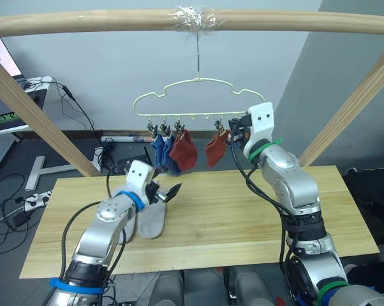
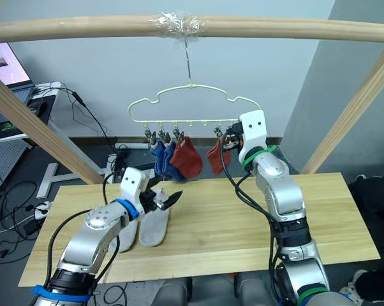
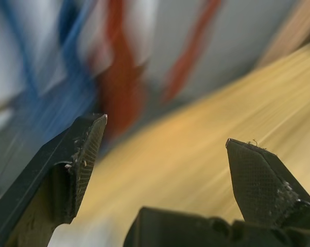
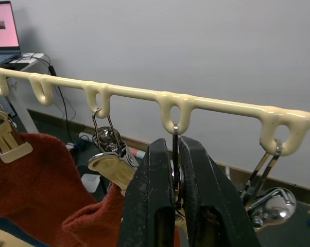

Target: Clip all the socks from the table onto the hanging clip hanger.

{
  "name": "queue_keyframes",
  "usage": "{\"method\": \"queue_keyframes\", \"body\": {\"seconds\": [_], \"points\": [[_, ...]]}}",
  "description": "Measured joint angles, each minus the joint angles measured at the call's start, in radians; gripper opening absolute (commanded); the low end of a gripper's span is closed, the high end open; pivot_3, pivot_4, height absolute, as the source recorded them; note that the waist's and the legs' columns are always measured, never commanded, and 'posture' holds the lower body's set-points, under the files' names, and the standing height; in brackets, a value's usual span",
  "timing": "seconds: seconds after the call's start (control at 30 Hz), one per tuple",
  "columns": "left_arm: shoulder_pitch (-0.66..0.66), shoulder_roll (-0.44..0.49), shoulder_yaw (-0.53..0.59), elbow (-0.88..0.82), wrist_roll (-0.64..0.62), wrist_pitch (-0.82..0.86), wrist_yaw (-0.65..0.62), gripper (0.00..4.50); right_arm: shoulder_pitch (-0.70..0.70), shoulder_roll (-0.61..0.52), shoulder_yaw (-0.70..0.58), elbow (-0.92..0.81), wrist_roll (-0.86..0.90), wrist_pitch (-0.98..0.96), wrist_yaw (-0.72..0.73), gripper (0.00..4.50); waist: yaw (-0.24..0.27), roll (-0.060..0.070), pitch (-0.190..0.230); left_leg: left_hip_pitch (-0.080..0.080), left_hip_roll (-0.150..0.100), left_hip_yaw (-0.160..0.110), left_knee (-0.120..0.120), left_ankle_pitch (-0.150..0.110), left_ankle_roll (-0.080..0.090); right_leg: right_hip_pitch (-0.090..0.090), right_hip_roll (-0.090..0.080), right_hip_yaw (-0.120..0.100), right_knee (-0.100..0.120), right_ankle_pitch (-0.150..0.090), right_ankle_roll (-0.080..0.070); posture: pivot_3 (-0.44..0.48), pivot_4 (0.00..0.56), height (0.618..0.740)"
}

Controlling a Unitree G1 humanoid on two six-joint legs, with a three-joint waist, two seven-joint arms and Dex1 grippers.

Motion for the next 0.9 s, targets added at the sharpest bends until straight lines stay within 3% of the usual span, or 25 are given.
{"method": "queue_keyframes", "body": {"seconds": [0.2,0.47,0.57,0.9], "points": [[-0.031,-0.019,0.005,0.171,0.061,-0.020,0.056,4.37,0.009,-0.001,-0.003,-0.042,0.001,0.056,-0.007,0.00,0.005,0.000,0.000,0.000,0.000,0.000,0.000,0.000,0.000,0.000,0.000,0.000,0.000,0.000,0.000,0.160,0.203,0.740],[-0.072,-0.029,-0.004,0.246,0.061,0.083,0.026,4.37,0.008,-0.001,-0.005,-0.053,-0.003,0.073,-0.022,0.00,0.004,0.000,0.000,0.001,0.000,0.000,0.000,0.000,0.000,0.001,0.000,0.000,0.000,0.000,0.000,0.152,0.208,0.740],[-0.073,-0.029,0.003,0.236,0.040,0.122,-0.009,3.84,0.008,-0.006,-0.011,-0.053,-0.003,0.077,-0.023,0.00,0.004,0.000,-0.001,0.003,0.000,0.000,0.000,0.000,0.000,0.004,0.000,0.000,0.000,0.000,0.000,0.144,0.215,0.740],[-0.019,-0.024,-0.075,0.159,0.024,0.099,-0.165,0.98,-0.005,-0.041,-0.022,-0.052,0.006,0.094,-0.004,0.00,0.004,0.001,-0.001,0.004,-0.001,0.000,0.000,0.000,0.000,0.005,-0.001,0.000,-0.001,0.000,0.000,0.142,0.217,0.740]]}}
